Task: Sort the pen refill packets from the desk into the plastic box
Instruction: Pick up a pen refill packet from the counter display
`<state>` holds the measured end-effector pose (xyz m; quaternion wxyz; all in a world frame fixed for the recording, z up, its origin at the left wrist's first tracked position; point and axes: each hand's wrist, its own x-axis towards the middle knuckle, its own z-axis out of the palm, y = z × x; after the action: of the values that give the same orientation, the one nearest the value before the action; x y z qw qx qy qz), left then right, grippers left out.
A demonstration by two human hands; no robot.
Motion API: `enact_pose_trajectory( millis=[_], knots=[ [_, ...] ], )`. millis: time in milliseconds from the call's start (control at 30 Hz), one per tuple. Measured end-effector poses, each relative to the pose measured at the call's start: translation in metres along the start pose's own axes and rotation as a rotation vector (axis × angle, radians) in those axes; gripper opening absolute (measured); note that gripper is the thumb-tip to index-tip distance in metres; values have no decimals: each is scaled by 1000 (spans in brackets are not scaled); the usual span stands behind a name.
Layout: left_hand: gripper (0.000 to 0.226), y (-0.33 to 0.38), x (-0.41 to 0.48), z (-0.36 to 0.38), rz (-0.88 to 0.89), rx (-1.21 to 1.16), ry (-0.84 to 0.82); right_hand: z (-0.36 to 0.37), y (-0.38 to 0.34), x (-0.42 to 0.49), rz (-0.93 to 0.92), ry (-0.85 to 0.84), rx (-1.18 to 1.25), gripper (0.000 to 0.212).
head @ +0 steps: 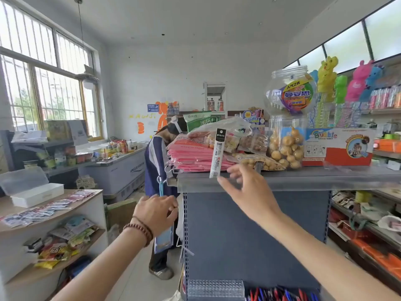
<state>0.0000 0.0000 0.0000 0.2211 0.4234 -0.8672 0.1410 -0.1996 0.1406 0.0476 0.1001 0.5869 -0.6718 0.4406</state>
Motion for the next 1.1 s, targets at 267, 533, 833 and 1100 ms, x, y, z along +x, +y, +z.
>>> enact_pose_trajectory(
  millis=[267, 533, 833, 1100],
  knots=[
    [25, 1, 54, -25, 19, 22, 117, 23, 10, 81, 145, -18, -516, 75],
    [25, 16, 80, -31, -25, 13, 123, 43, 5, 102, 296, 121, -303, 36],
    [22, 21, 94, -48, 28, 51, 190, 44, 6, 118, 207, 115, -63, 21],
    [25, 11, 96, -70, 92, 164, 258, 3, -18, 129, -33, 77, 379, 23]
  ],
)
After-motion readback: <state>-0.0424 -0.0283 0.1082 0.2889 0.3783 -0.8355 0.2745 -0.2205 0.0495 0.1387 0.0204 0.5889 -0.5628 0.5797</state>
